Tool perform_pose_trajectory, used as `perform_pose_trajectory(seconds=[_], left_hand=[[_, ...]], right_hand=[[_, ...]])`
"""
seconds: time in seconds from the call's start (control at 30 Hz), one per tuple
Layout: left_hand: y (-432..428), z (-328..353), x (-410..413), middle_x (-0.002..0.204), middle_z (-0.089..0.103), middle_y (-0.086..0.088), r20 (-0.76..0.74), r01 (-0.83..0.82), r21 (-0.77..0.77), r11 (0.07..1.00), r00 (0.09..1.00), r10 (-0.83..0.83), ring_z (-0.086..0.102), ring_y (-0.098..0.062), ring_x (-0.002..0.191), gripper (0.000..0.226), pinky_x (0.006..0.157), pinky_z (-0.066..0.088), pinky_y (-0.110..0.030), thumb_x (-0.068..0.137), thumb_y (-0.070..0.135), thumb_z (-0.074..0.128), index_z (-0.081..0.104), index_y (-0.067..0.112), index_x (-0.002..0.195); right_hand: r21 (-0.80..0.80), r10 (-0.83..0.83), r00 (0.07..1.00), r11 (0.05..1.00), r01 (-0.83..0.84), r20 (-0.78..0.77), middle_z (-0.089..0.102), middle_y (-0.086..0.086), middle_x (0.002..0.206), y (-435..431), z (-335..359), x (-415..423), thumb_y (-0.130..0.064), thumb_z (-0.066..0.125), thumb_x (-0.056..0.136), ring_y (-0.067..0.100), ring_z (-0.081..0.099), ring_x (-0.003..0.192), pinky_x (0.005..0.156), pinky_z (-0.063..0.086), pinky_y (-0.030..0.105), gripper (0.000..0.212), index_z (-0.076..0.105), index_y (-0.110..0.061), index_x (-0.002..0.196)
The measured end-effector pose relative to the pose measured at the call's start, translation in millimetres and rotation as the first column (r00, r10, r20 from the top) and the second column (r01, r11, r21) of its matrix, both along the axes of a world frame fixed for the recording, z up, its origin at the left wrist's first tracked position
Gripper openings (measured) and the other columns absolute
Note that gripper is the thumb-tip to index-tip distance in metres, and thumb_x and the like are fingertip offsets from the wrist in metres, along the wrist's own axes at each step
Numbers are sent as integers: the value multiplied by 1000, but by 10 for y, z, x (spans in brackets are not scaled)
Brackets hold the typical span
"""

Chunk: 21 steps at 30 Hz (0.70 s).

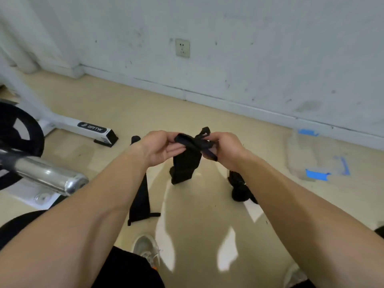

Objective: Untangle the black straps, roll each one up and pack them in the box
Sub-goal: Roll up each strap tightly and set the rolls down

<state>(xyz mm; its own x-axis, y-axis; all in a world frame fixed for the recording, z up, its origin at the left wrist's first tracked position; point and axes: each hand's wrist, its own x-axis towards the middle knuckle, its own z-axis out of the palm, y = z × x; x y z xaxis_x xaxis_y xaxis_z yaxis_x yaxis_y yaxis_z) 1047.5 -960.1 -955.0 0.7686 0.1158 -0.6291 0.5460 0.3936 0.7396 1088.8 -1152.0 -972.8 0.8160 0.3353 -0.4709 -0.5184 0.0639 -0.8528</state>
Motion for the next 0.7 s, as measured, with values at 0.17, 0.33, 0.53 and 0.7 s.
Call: perform_pose_trajectory(seconds=[0.17,0.33,0.53,0.7], left_hand=[[-110,626,-88,102,79,-15,196,162,-42,986,969,-151,79,-17,88,40,82,63,-26,100,-15,35,69,1,113],[-364,1030,-188,91,78,-9,307,258,227,939,896,-320,77,-12,74,16,70,62,-22,100,2,58,73,8,102],[-746,1071,-242,75,68,4,481,124,485,865,789,-383,64,-11,75,25,86,53,-26,93,21,73,72,15,68],[-1014,995,-159,102,77,-6,527,185,311,932,783,-331,74,-16,92,23,72,56,-23,97,15,68,72,7,118]], right_hand=[[191,102,991,975,-116,85,66,21,126,-421,690,-13,14,33,89,30,67,107,93,59,37,48,66,4,123],[72,182,924,973,-218,335,72,7,88,-771,1147,-172,4,56,98,18,69,79,83,60,28,24,71,-9,111],[-21,-22,888,999,36,460,47,-6,69,-994,1270,-285,-23,68,95,12,40,61,66,40,29,16,69,-8,91],[-3,-50,891,998,57,452,73,1,87,-1062,1175,-308,-24,61,100,20,68,82,76,55,31,29,67,3,109]])
